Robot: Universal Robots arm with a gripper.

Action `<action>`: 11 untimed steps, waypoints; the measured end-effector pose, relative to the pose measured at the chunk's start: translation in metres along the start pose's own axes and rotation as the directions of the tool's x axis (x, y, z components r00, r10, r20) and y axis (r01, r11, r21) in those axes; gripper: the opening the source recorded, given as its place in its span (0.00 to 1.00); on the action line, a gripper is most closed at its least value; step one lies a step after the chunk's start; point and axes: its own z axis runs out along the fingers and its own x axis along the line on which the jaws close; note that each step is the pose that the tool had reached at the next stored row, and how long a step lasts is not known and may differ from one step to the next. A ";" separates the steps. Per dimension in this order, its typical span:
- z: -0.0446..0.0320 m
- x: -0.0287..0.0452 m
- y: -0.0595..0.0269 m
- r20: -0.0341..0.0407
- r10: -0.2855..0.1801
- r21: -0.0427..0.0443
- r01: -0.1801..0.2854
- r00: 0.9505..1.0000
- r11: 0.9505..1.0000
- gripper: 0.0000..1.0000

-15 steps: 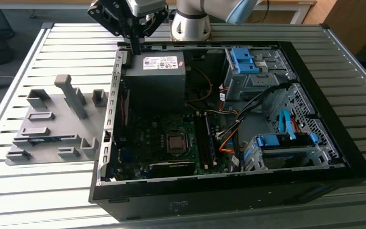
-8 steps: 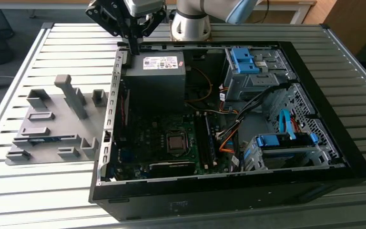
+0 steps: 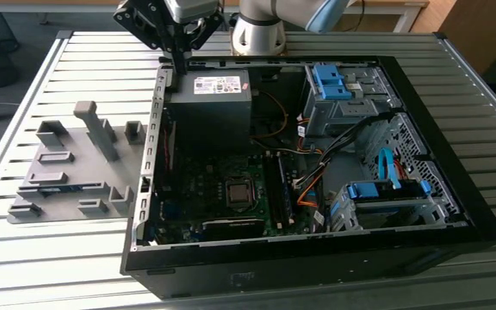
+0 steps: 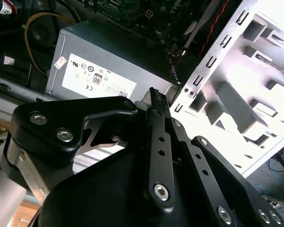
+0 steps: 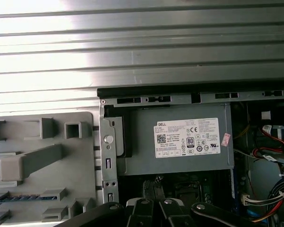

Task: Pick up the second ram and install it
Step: 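Reach for the second ram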

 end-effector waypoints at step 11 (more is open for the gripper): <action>0.0001 0.0032 -0.0003 0.000 0.000 0.000 0.000 1.000 1.000 0.11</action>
